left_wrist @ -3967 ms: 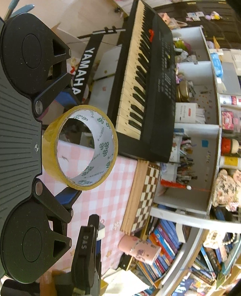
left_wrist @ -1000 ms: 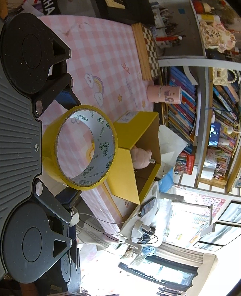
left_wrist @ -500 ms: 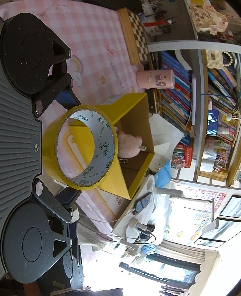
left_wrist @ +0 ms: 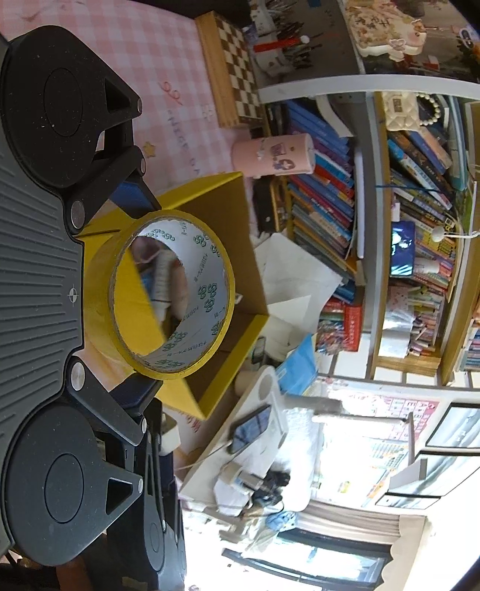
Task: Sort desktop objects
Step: 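Open the left tool over the box while the right releases the plug inside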
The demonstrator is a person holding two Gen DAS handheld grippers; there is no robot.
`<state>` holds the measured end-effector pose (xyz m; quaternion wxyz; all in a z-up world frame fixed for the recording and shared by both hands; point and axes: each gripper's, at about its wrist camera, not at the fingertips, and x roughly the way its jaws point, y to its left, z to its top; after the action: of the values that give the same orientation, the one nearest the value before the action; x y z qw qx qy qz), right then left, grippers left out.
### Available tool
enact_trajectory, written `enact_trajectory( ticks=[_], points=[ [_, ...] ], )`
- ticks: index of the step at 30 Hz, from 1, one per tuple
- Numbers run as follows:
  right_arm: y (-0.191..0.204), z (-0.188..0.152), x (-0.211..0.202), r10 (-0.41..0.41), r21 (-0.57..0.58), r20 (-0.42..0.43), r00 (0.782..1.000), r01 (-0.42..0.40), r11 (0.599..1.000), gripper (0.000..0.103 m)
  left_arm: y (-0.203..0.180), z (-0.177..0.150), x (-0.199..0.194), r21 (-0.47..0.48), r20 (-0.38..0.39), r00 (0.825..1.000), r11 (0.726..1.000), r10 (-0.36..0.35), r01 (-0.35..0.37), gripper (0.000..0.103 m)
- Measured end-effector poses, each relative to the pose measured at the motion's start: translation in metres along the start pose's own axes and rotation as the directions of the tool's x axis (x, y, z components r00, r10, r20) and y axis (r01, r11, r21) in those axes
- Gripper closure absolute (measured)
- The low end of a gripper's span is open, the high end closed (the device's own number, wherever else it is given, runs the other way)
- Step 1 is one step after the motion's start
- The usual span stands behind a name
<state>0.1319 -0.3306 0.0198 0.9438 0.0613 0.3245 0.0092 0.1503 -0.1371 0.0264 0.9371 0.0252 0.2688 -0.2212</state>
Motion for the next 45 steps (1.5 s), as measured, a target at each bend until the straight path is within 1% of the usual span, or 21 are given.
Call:
enact_trajectory(
  ticks=[6, 10, 14, 17, 19, 21, 25, 28, 32, 39, 42, 45],
  points=[
    [-0.014, 0.030, 0.019, 0.045, -0.035, 0.039, 0.998, -0.044, 0.998, 0.062, -0.003, 0.017, 0.022, -0.011, 0.015, 0.998, 0.998, 0.059, -0.058, 0.012],
    [-0.020, 0.047, 0.035, 0.077, -0.073, 0.043, 0.996, -0.074, 0.995, 0.062, -0.003, 0.026, 0.040, -0.007, 0.010, 0.996, 0.996, 0.092, -0.092, 0.012],
    [-0.020, 0.063, 0.055, 0.112, -0.159, 0.014, 0.994, -0.109, 0.981, 0.062, -0.003, 0.035, 0.057, 0.016, 0.005, 0.992, 0.992, 0.126, -0.126, 0.012],
    [-0.019, 0.072, 0.070, 0.131, -0.230, -0.005, 0.991, -0.128, 0.965, 0.062, -0.005, 0.043, 0.068, 0.053, 0.007, 0.989, 0.988, 0.145, -0.145, 0.012],
    [-0.017, 0.078, 0.081, 0.139, -0.286, -0.026, 0.990, -0.141, 0.948, 0.062, -0.007, 0.046, 0.078, 0.092, -0.006, 0.987, 0.983, 0.163, -0.162, 0.012],
    [-0.013, 0.080, 0.092, 0.142, -0.343, -0.046, 0.989, -0.149, 0.927, 0.062, -0.008, 0.048, 0.089, 0.125, -0.036, 0.983, 0.977, 0.177, -0.172, 0.012],
    [-0.009, 0.082, 0.113, 0.120, -0.433, -0.067, 0.991, -0.137, 0.891, 0.062, -0.008, 0.046, 0.107, 0.165, -0.099, 0.978, 0.973, 0.182, -0.164, 0.012],
    [-0.007, 0.084, 0.125, 0.122, -0.473, -0.096, 0.988, -0.154, 0.868, 0.062, -0.011, 0.042, 0.117, 0.194, -0.137, 0.974, 0.969, 0.182, -0.154, 0.012],
    [-0.003, 0.084, 0.137, 0.130, -0.525, -0.133, 0.983, -0.181, 0.832, 0.062, -0.011, 0.037, 0.125, 0.190, -0.174, 0.968, 0.971, 0.179, -0.145, 0.012],
    [-0.002, 0.078, 0.152, 0.133, -0.543, -0.196, 0.971, -0.221, 0.810, 0.062, -0.011, 0.028, 0.135, 0.196, -0.232, 0.957, 0.972, 0.176, -0.131, 0.011],
    [-0.002, 0.075, 0.156, 0.135, -0.542, -0.224, 0.965, -0.239, 0.806, 0.062, -0.007, 0.027, 0.136, 0.159, -0.249, 0.955, 0.979, 0.164, -0.127, 0.011],
    [-0.003, 0.075, 0.157, 0.138, -0.543, -0.221, 0.966, -0.239, 0.805, 0.062, -0.004, 0.027, 0.137, 0.129, -0.265, 0.951, 0.983, 0.158, -0.128, 0.011]
  ],
)
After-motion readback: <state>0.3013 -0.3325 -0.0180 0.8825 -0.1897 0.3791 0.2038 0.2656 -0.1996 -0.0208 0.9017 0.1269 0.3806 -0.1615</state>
